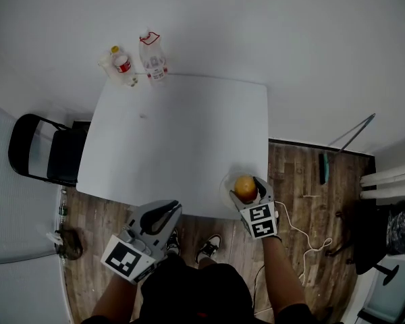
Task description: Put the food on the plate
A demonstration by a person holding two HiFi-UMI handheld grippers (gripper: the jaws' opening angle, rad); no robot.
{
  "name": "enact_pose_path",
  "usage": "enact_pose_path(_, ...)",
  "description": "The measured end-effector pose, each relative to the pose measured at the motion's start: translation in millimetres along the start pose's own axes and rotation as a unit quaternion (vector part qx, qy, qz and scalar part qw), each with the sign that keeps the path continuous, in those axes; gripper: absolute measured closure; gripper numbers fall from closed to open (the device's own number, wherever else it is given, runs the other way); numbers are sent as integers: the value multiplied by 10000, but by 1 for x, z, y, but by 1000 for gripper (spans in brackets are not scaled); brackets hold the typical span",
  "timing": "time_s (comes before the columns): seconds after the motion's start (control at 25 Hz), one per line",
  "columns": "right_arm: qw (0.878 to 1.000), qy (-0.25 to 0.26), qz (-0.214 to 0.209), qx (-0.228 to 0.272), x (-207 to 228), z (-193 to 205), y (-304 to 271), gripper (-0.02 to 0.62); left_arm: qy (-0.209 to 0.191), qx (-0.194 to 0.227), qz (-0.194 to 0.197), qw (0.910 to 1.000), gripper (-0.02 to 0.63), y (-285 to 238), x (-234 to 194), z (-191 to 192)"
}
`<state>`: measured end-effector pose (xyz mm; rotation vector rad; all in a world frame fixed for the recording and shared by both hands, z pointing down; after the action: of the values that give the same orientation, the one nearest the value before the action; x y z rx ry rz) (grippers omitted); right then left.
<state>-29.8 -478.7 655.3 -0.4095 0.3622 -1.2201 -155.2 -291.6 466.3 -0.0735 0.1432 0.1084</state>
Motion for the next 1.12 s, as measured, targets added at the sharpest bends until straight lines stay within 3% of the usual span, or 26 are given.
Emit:
enact_pose_path(0.32, 9976, 49, -186, -659, -6, 38, -31, 229, 129, -65, -112, 9998, 563, 3, -7, 9)
enact_pose_path(0.68, 9971, -74, -172, -736, -9, 40, -37, 229, 236, -163, -97, 9995, 563, 5, -11, 12)
enact_pose_path(0.84, 9991, -167, -133, -367, -5, 17, -26, 227, 76, -52, 32, 10000, 563, 3, -15, 3)
enact_pose_path(1.12, 9968, -270, 111, 742, -7, -65, 28, 229, 103, -38, 192, 9998, 563, 4, -16, -14)
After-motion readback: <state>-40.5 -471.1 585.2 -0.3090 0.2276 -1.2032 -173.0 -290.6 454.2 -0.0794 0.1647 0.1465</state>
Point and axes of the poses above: the fingertips, and each gripper's own axes: y backward along the fingers, x to its right, z out of its underside, the point moved 4 cm from there along y, backward along the fingers, and after that the axes turned 10 degrees about x, right-handed, at the moved point
